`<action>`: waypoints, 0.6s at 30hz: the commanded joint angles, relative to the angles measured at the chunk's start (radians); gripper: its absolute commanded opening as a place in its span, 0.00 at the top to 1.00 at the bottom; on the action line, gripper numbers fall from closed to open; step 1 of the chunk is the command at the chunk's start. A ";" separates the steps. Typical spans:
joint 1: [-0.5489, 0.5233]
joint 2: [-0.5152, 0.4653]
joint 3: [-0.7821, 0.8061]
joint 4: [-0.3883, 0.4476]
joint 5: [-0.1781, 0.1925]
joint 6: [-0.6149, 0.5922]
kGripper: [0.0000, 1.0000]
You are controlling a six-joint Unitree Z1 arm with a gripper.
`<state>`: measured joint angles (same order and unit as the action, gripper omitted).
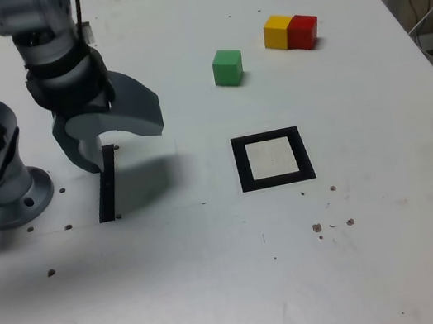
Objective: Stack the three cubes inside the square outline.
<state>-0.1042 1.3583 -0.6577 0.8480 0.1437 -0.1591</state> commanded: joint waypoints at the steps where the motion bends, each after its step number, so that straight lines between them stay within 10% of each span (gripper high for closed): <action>1: 0.001 -0.010 0.001 0.002 0.002 0.000 0.01; 18: 0.001 0.033 -0.096 0.026 0.045 0.027 0.01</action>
<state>-0.1042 1.3761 -0.7336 0.8604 0.1902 -0.1446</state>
